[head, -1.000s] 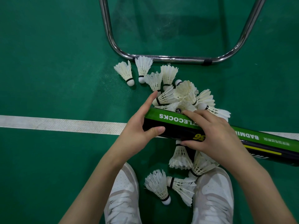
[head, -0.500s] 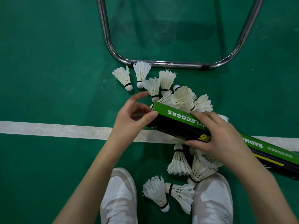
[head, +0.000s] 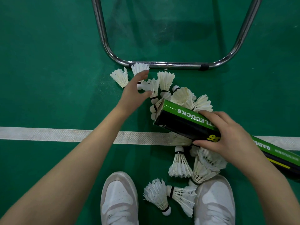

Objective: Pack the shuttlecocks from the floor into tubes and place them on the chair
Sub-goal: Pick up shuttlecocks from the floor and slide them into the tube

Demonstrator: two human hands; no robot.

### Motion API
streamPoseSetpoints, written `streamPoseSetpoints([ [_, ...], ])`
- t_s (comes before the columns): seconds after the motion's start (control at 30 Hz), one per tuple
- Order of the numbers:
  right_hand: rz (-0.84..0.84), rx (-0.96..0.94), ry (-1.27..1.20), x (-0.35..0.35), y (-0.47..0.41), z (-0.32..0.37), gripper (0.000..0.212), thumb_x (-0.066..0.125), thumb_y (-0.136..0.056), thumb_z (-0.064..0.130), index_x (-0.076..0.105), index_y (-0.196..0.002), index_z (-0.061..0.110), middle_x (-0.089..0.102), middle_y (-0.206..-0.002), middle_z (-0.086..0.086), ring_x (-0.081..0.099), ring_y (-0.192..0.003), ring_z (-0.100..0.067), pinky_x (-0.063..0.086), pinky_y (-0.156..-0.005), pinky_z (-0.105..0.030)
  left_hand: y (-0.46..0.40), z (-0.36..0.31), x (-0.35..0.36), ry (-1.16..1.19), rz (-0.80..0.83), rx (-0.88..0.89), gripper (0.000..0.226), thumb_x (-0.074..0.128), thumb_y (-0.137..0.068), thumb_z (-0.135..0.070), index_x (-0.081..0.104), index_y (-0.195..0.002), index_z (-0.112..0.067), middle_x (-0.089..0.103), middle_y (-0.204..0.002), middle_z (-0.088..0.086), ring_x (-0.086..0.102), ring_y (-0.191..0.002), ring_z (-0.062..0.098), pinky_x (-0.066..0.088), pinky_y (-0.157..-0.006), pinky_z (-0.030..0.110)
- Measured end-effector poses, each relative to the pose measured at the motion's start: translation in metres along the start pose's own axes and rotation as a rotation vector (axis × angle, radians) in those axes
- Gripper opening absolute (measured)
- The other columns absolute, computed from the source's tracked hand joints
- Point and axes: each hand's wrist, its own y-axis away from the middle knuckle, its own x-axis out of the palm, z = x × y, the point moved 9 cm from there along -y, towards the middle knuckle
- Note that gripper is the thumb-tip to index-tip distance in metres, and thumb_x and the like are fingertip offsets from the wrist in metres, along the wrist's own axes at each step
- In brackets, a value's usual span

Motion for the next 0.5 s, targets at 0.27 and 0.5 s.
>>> streamPoseSetpoints([
  [0.27,0.002,0.004,0.007,0.003,0.001,-0.005,0.078,0.068,-0.065,0.054,0.035,-0.134,0.038,0.044,-0.125,0.011,0.050,-0.107,-0.021,0.044,-0.087,-0.038,-0.003,0.023,-0.007,-0.071,-0.148,-0.066,0.046,0.063,-0.087,-0.001,0.052,-0.130,-0.014,0.057,-0.105,0.000,0.052,-0.100,0.011,0.037,-0.075,-0.001],
  [0.5,0.003,0.002,0.020,0.003,0.000,-0.004,0.078,0.069,-0.066,0.053,0.035,-0.135,0.037,0.044,-0.125,0.009,0.050,-0.107,-0.021,0.044,-0.088,-0.038,0.014,0.031,-0.012,0.022,-0.214,-0.106,0.036,0.069,-0.084,-0.005,0.059,-0.116,-0.017,0.054,-0.076,-0.005,0.051,-0.070,0.006,0.045,-0.073,0.019],
])
